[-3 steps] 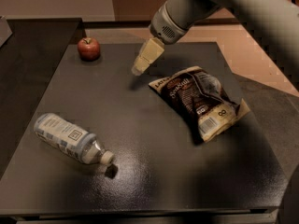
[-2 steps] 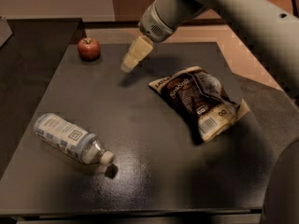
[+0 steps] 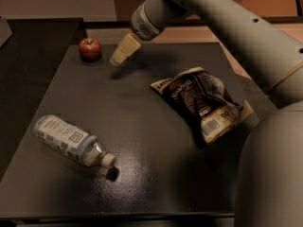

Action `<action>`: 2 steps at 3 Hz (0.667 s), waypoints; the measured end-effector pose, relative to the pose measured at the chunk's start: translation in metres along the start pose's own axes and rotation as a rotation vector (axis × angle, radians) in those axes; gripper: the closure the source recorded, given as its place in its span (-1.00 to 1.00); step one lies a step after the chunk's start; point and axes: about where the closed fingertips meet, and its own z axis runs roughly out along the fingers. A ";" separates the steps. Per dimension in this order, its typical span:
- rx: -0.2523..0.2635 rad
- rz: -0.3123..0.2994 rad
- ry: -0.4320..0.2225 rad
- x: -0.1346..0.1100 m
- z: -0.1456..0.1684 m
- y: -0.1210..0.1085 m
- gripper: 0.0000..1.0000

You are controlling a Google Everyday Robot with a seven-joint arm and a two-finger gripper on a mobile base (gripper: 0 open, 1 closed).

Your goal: Pick apple

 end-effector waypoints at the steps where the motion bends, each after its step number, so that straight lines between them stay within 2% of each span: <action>1: 0.016 0.020 -0.018 -0.005 0.024 -0.014 -1.00; 2: 0.038 0.057 -0.034 -0.008 0.046 -0.027 -1.00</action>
Offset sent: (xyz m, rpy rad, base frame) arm 0.0682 0.0390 -0.0261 0.0868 -0.0004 -0.1172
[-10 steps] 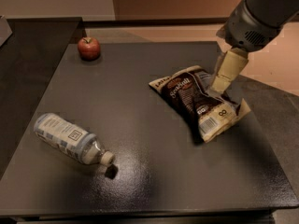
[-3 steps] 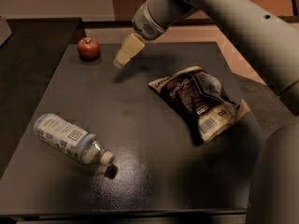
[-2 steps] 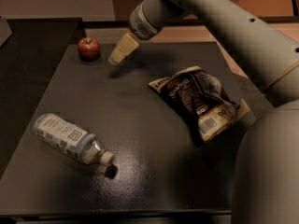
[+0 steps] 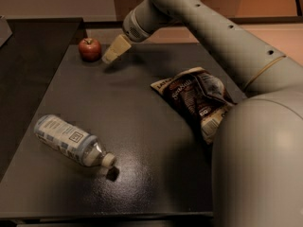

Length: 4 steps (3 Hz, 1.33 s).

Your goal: Pick apple

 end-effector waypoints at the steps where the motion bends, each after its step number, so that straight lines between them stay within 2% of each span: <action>1: 0.037 0.034 -0.028 -0.005 0.016 -0.004 -1.00; 3: 0.076 0.087 -0.106 -0.016 0.042 0.000 -1.00; 4: 0.067 0.105 -0.107 -0.020 0.058 0.006 -1.00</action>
Offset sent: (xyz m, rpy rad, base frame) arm 0.0215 0.0351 -0.0050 0.1819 -0.0614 -0.1280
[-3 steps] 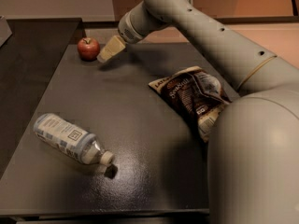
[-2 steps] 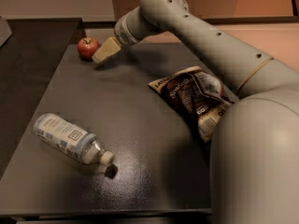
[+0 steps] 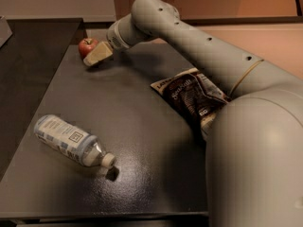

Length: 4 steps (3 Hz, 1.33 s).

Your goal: Pick apple

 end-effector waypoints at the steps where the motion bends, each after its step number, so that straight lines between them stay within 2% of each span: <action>1: -0.009 0.011 0.014 -0.001 0.016 0.007 -1.00; 3: -0.027 0.025 0.037 -0.002 0.043 0.014 -1.00; 4: -0.027 0.031 0.035 -0.007 0.049 0.011 -0.65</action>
Offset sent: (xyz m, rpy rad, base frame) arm 0.0071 0.0393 -0.0245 -0.0230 0.0538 -0.0008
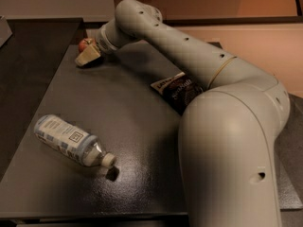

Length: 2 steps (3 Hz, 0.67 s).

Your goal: Pick apple

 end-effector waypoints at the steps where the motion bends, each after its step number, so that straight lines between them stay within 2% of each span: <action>1: -0.004 -0.002 -0.005 -0.005 0.000 -0.002 -0.17; 2: -0.010 -0.007 -0.013 -0.008 -0.004 -0.002 0.28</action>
Offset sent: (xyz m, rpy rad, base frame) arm 0.0009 -0.0068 0.0214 0.0205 -0.0167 0.0173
